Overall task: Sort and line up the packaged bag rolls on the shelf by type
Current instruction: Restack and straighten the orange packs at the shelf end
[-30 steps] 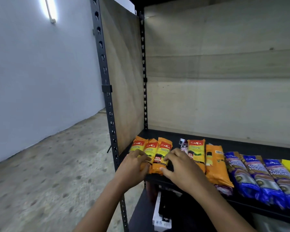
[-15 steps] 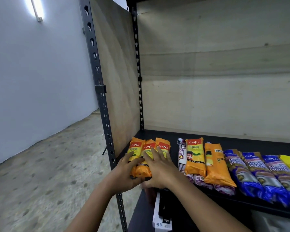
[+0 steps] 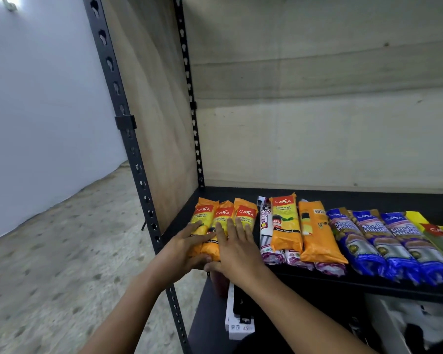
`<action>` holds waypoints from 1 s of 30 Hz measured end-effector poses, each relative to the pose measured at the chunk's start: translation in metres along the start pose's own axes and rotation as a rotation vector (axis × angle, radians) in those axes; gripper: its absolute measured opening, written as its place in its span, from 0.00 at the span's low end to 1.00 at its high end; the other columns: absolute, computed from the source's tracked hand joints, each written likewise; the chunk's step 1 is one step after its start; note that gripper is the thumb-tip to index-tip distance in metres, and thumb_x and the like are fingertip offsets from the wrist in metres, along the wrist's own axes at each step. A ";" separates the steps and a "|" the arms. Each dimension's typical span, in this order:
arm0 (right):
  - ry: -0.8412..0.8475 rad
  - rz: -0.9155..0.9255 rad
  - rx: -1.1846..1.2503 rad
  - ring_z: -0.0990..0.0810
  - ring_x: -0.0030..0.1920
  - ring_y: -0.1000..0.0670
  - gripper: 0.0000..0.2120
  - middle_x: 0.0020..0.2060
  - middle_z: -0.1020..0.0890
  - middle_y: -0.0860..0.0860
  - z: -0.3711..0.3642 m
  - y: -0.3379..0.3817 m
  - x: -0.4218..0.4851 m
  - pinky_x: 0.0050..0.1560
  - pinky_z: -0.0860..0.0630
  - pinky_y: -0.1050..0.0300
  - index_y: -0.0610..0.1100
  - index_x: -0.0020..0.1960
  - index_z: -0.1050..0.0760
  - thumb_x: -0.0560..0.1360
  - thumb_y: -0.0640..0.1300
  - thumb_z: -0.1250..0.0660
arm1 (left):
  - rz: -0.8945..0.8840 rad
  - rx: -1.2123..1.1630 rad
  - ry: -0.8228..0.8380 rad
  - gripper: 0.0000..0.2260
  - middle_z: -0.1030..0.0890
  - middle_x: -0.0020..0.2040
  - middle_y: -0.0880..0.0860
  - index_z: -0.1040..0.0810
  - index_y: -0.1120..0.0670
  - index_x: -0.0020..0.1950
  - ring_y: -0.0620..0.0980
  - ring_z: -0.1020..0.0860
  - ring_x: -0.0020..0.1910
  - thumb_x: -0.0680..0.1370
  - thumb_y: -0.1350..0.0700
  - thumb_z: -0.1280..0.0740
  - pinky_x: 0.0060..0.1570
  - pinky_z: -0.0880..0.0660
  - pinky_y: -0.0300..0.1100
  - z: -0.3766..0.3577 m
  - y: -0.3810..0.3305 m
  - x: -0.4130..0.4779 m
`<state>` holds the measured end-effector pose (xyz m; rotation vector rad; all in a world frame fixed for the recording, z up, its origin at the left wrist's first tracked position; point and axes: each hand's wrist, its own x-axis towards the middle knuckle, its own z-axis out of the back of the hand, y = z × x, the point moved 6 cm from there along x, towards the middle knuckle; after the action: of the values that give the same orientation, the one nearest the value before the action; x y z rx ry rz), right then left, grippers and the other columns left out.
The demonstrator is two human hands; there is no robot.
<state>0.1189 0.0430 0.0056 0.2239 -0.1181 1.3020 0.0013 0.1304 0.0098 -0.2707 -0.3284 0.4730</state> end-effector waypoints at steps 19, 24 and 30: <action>0.062 0.035 -0.140 0.54 0.79 0.37 0.50 0.79 0.52 0.38 0.008 -0.020 -0.008 0.76 0.48 0.41 0.44 0.80 0.59 0.74 0.67 0.36 | -0.069 0.087 0.175 0.32 0.48 0.80 0.46 0.44 0.30 0.75 0.52 0.46 0.78 0.78 0.49 0.31 0.74 0.41 0.48 -0.001 -0.011 0.016; 0.087 0.022 -0.063 0.58 0.79 0.38 0.50 0.80 0.55 0.41 0.012 -0.022 -0.011 0.76 0.52 0.40 0.48 0.80 0.63 0.72 0.74 0.45 | -0.069 -0.007 0.093 0.36 0.48 0.80 0.40 0.49 0.36 0.78 0.45 0.50 0.79 0.78 0.49 0.30 0.75 0.41 0.49 -0.008 0.003 0.015; 0.035 0.026 -0.096 0.54 0.78 0.35 0.42 0.79 0.51 0.39 0.010 -0.018 -0.009 0.76 0.50 0.38 0.47 0.80 0.57 0.77 0.70 0.49 | -0.123 -0.011 -0.029 0.32 0.41 0.78 0.41 0.39 0.42 0.78 0.42 0.46 0.78 0.76 0.47 0.29 0.76 0.42 0.45 -0.010 0.009 0.013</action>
<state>0.1340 0.0278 0.0113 0.1174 -0.1539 1.3219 0.0122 0.1421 0.0005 -0.2526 -0.3739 0.3549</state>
